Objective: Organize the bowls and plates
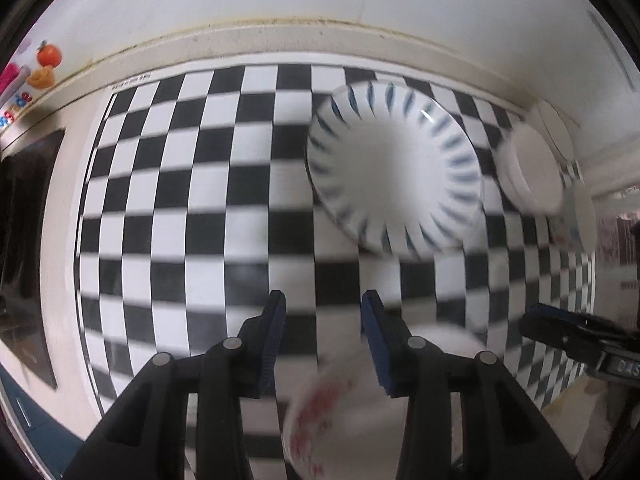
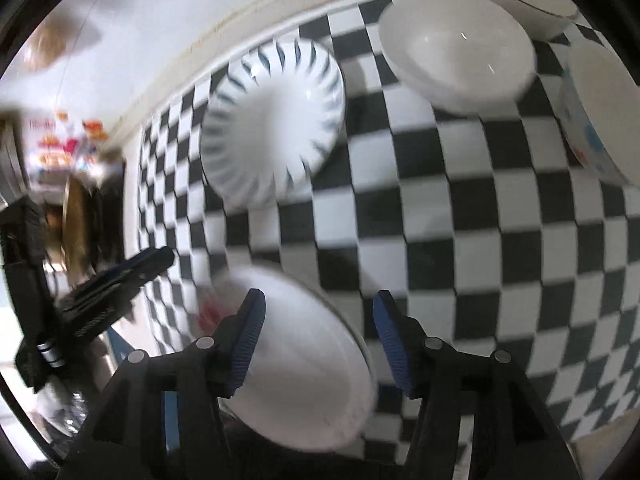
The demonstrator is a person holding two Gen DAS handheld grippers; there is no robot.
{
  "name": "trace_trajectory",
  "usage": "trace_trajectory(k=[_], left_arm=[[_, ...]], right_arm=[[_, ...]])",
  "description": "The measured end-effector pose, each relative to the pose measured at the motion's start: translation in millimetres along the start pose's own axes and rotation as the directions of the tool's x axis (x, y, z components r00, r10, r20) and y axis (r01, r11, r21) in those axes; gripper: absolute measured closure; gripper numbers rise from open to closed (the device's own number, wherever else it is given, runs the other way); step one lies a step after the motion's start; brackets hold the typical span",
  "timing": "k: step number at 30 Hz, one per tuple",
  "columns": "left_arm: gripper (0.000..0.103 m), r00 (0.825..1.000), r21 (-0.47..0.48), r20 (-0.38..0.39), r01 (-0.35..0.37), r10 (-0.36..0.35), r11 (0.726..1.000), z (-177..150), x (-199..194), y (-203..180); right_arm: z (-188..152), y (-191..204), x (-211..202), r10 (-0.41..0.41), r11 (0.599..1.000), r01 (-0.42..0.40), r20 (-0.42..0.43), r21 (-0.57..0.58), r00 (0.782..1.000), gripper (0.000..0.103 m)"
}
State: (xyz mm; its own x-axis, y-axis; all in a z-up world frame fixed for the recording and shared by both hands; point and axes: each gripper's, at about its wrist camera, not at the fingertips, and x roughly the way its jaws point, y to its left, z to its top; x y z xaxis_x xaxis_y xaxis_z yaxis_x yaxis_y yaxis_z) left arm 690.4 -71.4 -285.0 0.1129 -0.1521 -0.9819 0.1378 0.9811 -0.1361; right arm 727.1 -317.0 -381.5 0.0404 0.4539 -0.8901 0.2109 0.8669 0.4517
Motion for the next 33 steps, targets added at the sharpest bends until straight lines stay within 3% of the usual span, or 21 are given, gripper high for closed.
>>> trace_trajectory(k=[6,11,15,16,18,21,33], left_arm=[[0.066,0.997,-0.038,-0.060,0.054,-0.057,0.998,62,41,15],[0.066,0.993,-0.020,-0.088,0.076,-0.078,0.997,98,71,17],[0.069,0.990,0.019,-0.100,0.102,-0.099,0.995,116,87,14],[0.079,0.992,0.029,-0.076,0.104,-0.102,0.994,118,85,14],[0.080,0.993,0.053,-0.069,0.096,-0.092,0.994,120,85,11],[0.080,0.994,0.049,-0.062,0.093,-0.090,0.994,119,86,10],[0.080,0.998,0.049,-0.041,0.052,-0.050,0.997,72,63,-4]], right_arm=[[65,6,25,-0.020,0.998,0.018,0.044,0.056,0.999,0.044],[99,4,52,-0.084,0.995,0.079,0.070,0.068,0.994,0.045],[117,1,69,-0.118,0.991,0.114,0.059,0.067,0.991,0.064],[121,0,73,-0.126,0.990,0.123,0.051,0.070,0.991,0.067],[124,0,78,-0.151,0.987,0.148,0.046,0.061,0.987,0.079],[124,7,78,-0.209,0.978,0.208,0.073,0.017,0.975,0.079],[94,7,56,-0.167,0.986,0.168,0.043,-0.011,0.985,0.085]])
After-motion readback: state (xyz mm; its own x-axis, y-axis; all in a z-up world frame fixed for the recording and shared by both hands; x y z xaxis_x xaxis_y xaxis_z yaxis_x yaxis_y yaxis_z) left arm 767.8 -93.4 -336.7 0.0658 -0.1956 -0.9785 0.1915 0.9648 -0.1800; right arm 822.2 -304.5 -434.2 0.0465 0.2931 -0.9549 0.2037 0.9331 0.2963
